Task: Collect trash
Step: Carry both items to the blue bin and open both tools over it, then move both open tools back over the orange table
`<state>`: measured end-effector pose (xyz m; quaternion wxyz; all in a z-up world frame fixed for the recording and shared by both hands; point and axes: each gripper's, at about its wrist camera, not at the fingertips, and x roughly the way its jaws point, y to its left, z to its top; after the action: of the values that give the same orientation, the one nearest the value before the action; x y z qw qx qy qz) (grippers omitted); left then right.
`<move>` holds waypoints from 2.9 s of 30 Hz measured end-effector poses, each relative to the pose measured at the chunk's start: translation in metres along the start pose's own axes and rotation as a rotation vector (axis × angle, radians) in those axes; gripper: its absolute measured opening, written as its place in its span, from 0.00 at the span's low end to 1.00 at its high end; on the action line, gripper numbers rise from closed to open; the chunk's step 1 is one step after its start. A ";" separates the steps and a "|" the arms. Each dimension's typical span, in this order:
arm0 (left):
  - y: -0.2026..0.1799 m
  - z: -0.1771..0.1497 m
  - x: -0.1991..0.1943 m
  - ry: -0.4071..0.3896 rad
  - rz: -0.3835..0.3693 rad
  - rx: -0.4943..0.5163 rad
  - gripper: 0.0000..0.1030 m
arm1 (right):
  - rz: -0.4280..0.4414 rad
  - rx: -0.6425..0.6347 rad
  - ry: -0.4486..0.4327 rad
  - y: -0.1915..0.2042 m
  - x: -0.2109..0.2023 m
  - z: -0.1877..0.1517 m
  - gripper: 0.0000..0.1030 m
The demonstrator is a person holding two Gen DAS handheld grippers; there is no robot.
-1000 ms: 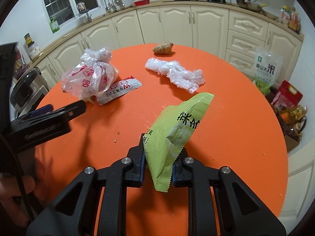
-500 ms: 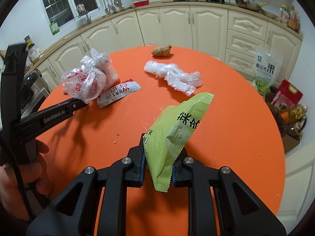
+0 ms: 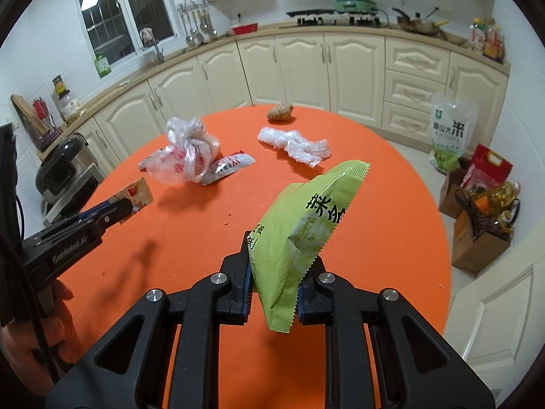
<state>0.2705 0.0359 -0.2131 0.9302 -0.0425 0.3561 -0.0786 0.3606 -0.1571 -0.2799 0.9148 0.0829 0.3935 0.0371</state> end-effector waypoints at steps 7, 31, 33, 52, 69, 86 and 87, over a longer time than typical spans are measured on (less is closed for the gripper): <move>-0.005 -0.038 -0.060 -0.047 -0.035 0.010 0.17 | 0.012 0.007 -0.054 0.000 -0.040 -0.007 0.17; -0.098 -0.106 -0.201 -0.206 -0.301 0.221 0.17 | -0.159 0.105 -0.274 -0.071 -0.174 -0.019 0.17; -0.102 -0.109 -0.201 -0.194 -0.327 0.240 0.17 | -0.188 0.122 -0.286 -0.084 -0.183 -0.022 0.17; -0.160 -0.048 -0.078 0.039 -0.428 0.349 0.17 | -0.282 0.305 -0.156 -0.224 -0.144 -0.054 0.17; -0.291 -0.011 0.090 0.251 -0.361 0.423 0.17 | -0.165 0.498 0.106 -0.332 0.003 -0.105 0.17; -0.320 -0.005 0.099 0.197 -0.296 0.458 0.91 | -0.157 0.632 0.108 -0.367 0.021 -0.122 1.00; -0.315 -0.008 0.090 0.184 -0.293 0.458 0.92 | -0.163 0.637 0.104 -0.366 0.017 -0.121 1.00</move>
<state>0.2941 -0.2905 -0.2356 0.8581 0.1252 0.4019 -0.2941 0.2854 -0.5002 -0.4403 0.8215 0.3311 0.4369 -0.1567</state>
